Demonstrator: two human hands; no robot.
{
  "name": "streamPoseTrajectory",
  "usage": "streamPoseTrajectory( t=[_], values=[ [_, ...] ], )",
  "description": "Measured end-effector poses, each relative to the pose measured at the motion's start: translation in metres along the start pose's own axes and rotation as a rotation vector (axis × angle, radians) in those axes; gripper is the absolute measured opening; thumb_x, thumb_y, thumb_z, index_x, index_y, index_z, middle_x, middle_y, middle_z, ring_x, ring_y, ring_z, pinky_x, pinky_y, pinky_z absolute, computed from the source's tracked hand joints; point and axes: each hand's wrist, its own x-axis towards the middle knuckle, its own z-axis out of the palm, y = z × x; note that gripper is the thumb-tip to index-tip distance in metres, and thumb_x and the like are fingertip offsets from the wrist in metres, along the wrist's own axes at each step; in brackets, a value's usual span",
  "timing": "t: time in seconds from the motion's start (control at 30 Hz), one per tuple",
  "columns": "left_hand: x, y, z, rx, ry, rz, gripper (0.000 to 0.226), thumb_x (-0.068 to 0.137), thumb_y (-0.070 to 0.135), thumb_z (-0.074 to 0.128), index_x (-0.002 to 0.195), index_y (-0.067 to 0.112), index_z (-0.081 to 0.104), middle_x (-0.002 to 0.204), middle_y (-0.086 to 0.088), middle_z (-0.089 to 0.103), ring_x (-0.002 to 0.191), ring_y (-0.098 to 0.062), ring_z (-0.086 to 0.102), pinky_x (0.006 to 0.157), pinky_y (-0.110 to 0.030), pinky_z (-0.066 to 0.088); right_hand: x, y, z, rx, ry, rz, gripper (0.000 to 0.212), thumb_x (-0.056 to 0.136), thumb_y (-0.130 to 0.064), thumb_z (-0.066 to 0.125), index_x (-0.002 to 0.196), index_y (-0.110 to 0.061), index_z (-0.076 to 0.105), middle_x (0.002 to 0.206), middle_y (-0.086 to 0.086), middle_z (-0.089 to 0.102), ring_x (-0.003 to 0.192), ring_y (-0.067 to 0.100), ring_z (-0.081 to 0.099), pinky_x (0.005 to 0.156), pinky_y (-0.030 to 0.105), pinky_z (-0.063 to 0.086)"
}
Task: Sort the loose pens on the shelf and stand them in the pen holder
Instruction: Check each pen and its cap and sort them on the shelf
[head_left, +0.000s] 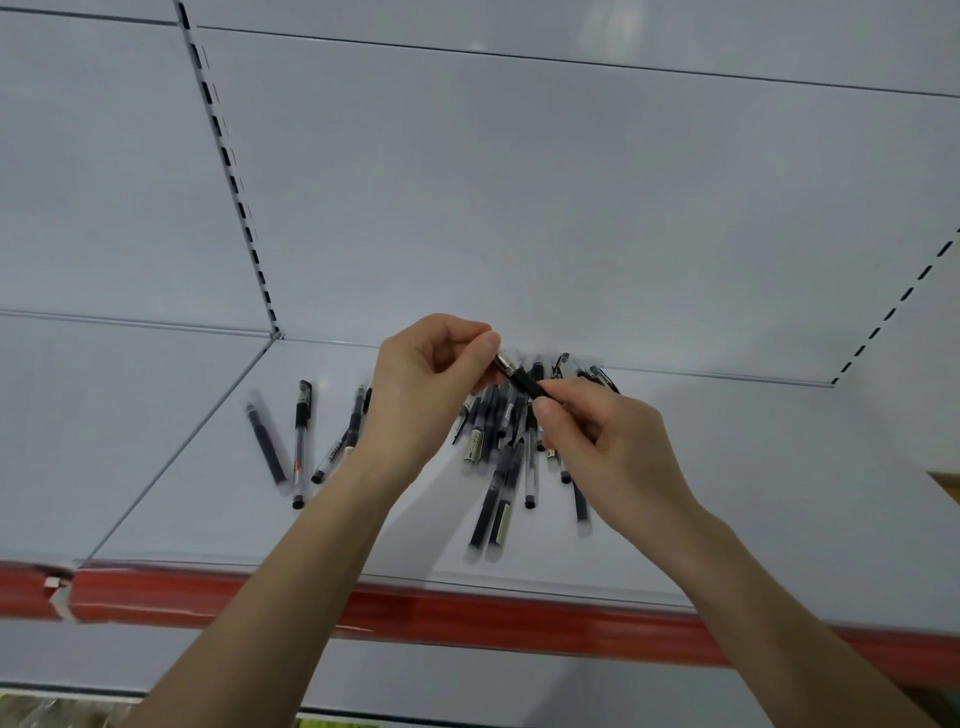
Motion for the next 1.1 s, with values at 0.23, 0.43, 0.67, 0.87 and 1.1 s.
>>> streamPoseTrajectory(
  t=[0.23, 0.43, 0.67, 0.87, 1.1],
  values=[
    [0.003, -0.009, 0.000, -0.113, 0.018, -0.161, 0.010, 0.090, 0.008, 0.055, 0.082, 0.012, 0.060, 0.077, -0.013, 0.065, 0.056, -0.010, 0.066, 0.057, -0.020, 0.056, 0.009, 0.006, 0.005, 0.086, -0.136, 0.061, 0.018, 0.092, -0.020, 0.052, 0.086, -0.036, 0.056, 0.067, -0.003, 0.064, 0.050, 0.003, 0.058, 0.049, 0.016, 0.045],
    [0.020, -0.022, -0.039, 0.279, 0.078, -0.117, 0.012, 0.090, 0.009, 0.053, 0.089, 0.008, 0.065, 0.071, -0.009, 0.064, 0.059, -0.018, 0.064, 0.065, -0.034, 0.060, 0.016, 0.030, 0.001, -0.111, -0.135, 0.114, 0.018, 0.093, -0.025, 0.051, 0.077, -0.018, 0.059, 0.067, -0.002, 0.062, 0.055, 0.006, 0.059, 0.051, 0.014, 0.044],
    [0.029, -0.048, -0.065, 1.056, -0.049, 0.009, 0.023, 0.092, 0.019, 0.048, 0.093, 0.006, 0.067, 0.084, -0.011, 0.068, 0.075, -0.025, 0.055, 0.068, -0.030, 0.043, 0.017, 0.036, 0.018, -0.490, -0.336, 0.155, 0.021, 0.090, -0.027, 0.056, 0.103, -0.010, 0.059, 0.095, 0.004, 0.063, 0.089, 0.020, 0.060, 0.079, 0.032, 0.049],
    [0.033, -0.059, -0.065, 1.226, -0.087, -0.031, 0.027, 0.091, 0.025, 0.051, 0.112, 0.011, 0.062, 0.108, -0.012, 0.059, 0.098, -0.031, 0.055, 0.079, -0.033, 0.040, 0.020, 0.042, 0.014, -0.589, -0.372, 0.209, 0.021, 0.084, -0.004, 0.050, 0.101, 0.007, 0.055, 0.089, 0.020, 0.061, 0.071, 0.022, 0.048, 0.060, 0.031, 0.034],
    [0.041, -0.061, -0.039, 1.120, -0.201, 0.017, 0.022, 0.090, 0.018, 0.052, 0.103, 0.006, 0.065, 0.105, -0.013, 0.064, 0.097, -0.029, 0.056, 0.078, -0.032, 0.042, 0.013, 0.041, 0.016, -0.635, -0.314, 0.209, 0.023, 0.091, -0.020, 0.053, 0.074, -0.005, 0.052, 0.059, 0.003, 0.048, 0.056, 0.019, 0.047, 0.052, 0.028, 0.035]
  ],
)
